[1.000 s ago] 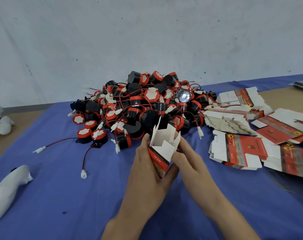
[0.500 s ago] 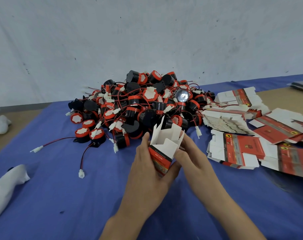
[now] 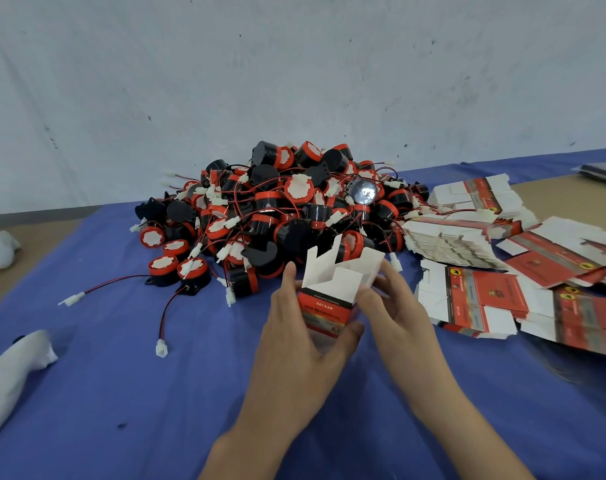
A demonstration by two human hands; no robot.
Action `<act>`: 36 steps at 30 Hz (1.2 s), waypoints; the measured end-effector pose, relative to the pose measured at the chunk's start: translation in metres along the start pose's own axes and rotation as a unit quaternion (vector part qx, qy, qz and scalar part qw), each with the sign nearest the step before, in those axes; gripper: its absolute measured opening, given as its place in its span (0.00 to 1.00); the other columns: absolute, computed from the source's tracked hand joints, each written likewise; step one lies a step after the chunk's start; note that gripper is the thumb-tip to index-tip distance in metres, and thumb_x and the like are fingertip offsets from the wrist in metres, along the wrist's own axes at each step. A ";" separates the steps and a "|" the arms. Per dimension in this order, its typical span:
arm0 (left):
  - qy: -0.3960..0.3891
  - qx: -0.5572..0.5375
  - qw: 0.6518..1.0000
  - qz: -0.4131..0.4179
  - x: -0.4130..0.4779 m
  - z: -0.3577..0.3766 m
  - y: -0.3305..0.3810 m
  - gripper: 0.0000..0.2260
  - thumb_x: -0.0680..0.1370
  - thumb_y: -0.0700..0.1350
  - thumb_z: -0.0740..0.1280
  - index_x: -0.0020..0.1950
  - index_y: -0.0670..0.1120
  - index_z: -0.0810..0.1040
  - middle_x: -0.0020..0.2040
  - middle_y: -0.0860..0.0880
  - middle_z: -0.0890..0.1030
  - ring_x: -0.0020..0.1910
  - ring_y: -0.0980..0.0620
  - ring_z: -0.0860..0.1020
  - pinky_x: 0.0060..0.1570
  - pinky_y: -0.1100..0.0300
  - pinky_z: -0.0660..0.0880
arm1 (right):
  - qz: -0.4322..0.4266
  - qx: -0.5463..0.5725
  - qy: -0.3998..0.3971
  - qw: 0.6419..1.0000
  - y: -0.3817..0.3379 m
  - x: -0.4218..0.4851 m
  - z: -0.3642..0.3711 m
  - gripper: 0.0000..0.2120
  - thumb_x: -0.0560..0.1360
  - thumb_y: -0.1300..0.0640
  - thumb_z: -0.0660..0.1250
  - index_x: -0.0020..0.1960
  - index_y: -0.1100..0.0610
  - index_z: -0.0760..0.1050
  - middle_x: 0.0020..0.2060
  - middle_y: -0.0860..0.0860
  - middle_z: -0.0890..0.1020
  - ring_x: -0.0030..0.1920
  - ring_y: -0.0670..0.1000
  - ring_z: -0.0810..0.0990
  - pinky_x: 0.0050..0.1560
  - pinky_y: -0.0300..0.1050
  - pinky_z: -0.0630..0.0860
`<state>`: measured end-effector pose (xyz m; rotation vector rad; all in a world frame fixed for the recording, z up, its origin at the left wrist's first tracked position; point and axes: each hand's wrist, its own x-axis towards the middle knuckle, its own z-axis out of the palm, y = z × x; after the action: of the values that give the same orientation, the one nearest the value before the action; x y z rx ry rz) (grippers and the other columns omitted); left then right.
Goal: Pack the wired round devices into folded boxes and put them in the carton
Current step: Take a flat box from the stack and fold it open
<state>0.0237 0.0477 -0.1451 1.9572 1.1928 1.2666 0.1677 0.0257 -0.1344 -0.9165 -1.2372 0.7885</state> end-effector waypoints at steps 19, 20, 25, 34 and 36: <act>0.030 0.080 0.994 0.072 -0.004 0.002 0.008 0.33 0.76 0.68 0.60 0.77 0.58 0.58 0.69 0.62 0.65 0.70 0.60 0.66 0.65 0.57 0.73 | -0.018 -0.037 0.028 0.999 0.000 -0.012 0.010 0.19 0.80 0.37 0.62 0.71 0.34 0.69 0.63 0.37 0.78 0.65 0.39 0.77 0.59 0.31 0.74; 0.033 0.054 0.997 0.049 -0.003 0.001 0.008 0.34 0.75 0.70 0.61 0.77 0.58 0.58 0.69 0.63 0.66 0.70 0.60 0.67 0.65 0.57 0.73 | -0.016 -0.052 0.021 0.998 0.001 -0.013 0.011 0.21 0.80 0.39 0.60 0.73 0.35 0.68 0.64 0.35 0.77 0.66 0.37 0.75 0.60 0.29 0.73; 0.062 -0.136 0.987 -0.055 0.004 -0.010 0.008 0.22 0.74 0.66 0.64 0.67 0.67 0.69 0.61 0.64 0.79 0.59 0.66 0.77 0.53 0.70 0.76 | -0.029 -0.074 0.011 0.997 -0.002 -0.009 0.007 0.15 0.81 0.50 0.60 0.65 0.38 0.77 0.59 0.38 0.81 0.63 0.38 0.78 0.60 0.29 0.71; 0.037 -0.255 0.962 -0.089 0.004 -0.022 0.016 0.11 0.78 0.64 0.55 0.52 0.70 0.77 0.52 0.66 0.82 0.53 0.69 0.78 0.44 0.77 0.73 | 0.020 0.011 0.018 1.000 -0.013 0.000 -0.005 0.21 0.66 0.45 0.75 0.59 0.36 0.78 0.47 0.42 0.82 0.51 0.44 0.81 0.51 0.38 0.79; 0.025 -0.271 0.956 -0.109 0.004 -0.022 0.012 0.14 0.77 0.65 0.56 0.51 0.67 0.79 0.52 0.60 0.84 0.53 0.64 0.81 0.46 0.69 0.76 | 0.033 0.044 0.000 0.998 -0.015 0.000 -0.004 0.30 0.66 0.46 0.78 0.65 0.32 0.73 0.56 0.43 0.82 0.57 0.47 0.83 0.52 0.43 0.82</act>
<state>0.0094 0.0452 -0.1246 1.3660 0.9235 1.3542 0.1723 0.0190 -0.1215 -0.8897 -1.1683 0.8883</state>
